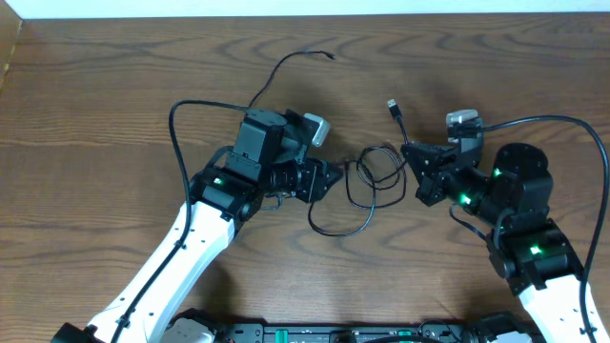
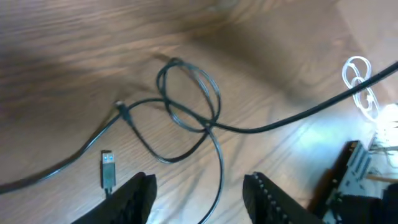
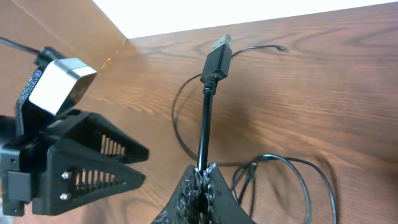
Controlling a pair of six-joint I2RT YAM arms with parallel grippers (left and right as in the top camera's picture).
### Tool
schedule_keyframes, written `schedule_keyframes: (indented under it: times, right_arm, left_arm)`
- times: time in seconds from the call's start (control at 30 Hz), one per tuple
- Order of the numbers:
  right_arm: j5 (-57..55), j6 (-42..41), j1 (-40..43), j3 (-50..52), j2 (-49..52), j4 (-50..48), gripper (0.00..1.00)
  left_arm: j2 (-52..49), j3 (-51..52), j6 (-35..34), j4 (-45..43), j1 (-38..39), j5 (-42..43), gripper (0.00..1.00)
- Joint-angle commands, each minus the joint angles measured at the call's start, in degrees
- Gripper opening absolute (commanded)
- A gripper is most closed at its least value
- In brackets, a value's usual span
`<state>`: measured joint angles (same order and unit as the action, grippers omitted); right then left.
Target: Untangle cables
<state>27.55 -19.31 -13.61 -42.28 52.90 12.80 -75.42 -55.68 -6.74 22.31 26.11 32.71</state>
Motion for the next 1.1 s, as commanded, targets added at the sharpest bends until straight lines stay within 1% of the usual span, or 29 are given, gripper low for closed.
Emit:
schedule_keyframes:
  times: [0.0, 0.2, 0.43, 0.47, 0.67, 0.77, 1.07]
  right_arm:
    - [1.77, -2.71, 0.44, -0.94, -0.50, -1.09, 0.01]
    - [4.13, -5.16, 0.46, -1.29, -0.57, -4.83, 0.01]
    - [4.24, -5.53, 0.44, -1.55, -0.52, -5.70, 0.01]
    - [4.35, -5.53, 0.46, -1.55, -0.52, -5.70, 0.01]
    - [4.81, -5.55, 0.44, -1.55, -0.52, -5.73, 0.01]
    - [4.79, -5.53, 0.46, -1.55, -0.52, -5.70, 0.01]
    - [4.81, -5.55, 0.44, -1.55, -0.52, -5.68, 0.01]
  left_arm:
    - [0.48, 1.07, 2.71, -1.01, 0.13, 4.44, 0.52]
    - [-0.98, 1.09, 2.67, -1.01, 0.13, 4.39, 0.54]
    - [-8.07, 1.09, 2.38, -2.16, 0.13, 4.42, 0.54]
    - [-10.27, 1.09, 1.68, -3.43, 0.13, 4.63, 0.54]
    - [-15.58, 1.09, 0.98, -9.57, 0.13, 9.55, 0.54]
    - [-17.27, 1.09, -1.14, -11.96, 0.13, 9.70, 0.54]
    - [-21.11, 1.09, -1.27, -15.52, 1.75, 10.16, 0.55]
